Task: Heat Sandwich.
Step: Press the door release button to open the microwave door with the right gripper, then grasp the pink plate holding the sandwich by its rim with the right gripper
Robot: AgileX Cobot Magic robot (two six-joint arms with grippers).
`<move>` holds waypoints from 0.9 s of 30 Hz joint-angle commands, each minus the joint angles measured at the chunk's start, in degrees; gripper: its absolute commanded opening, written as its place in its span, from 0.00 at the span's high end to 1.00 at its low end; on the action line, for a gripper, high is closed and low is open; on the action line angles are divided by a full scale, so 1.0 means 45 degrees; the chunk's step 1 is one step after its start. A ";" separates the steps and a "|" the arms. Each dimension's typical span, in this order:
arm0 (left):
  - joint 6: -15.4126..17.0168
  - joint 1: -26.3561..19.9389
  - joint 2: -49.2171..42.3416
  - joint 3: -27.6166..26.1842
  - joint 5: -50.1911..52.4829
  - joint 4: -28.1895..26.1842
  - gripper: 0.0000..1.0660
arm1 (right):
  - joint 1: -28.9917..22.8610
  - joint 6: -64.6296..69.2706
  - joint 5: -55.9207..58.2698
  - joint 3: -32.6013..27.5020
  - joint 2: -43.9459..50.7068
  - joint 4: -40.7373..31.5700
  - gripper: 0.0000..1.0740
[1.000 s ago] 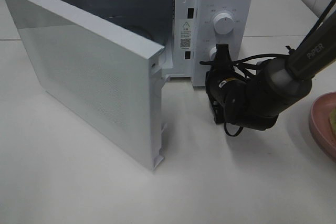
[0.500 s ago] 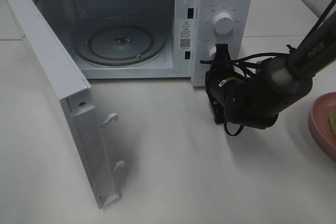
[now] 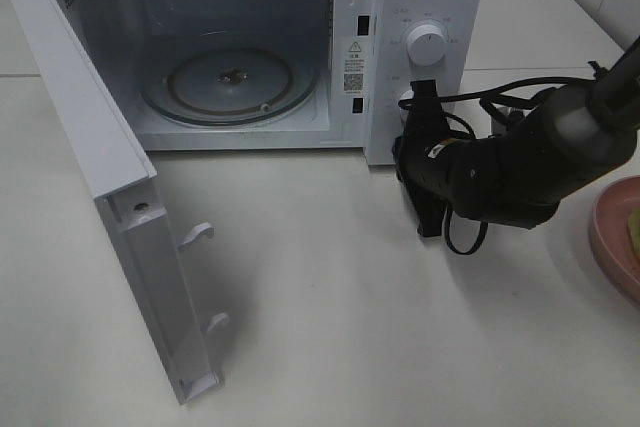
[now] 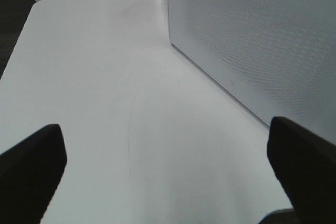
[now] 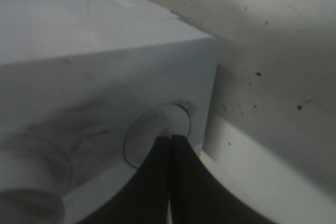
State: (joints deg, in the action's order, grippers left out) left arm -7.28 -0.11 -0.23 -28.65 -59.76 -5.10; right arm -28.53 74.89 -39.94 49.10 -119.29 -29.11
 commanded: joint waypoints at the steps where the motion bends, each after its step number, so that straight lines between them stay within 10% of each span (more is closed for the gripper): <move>1: 0.0076 -0.0051 -0.0344 0.0038 0.0166 0.0000 0.05 | -0.0064 -0.0509 0.0102 -0.0382 0.0662 0.0471 0.98; 27: 0.0076 -0.0051 -0.0344 0.0038 0.0166 0.0000 0.05 | -0.0038 -1.0415 0.9320 -0.1490 0.4940 0.1133 0.96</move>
State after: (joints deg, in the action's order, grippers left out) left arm -7.28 -0.11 -0.23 -28.65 -59.76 -5.10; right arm -28.59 30.77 0.46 42.57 -97.75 -24.69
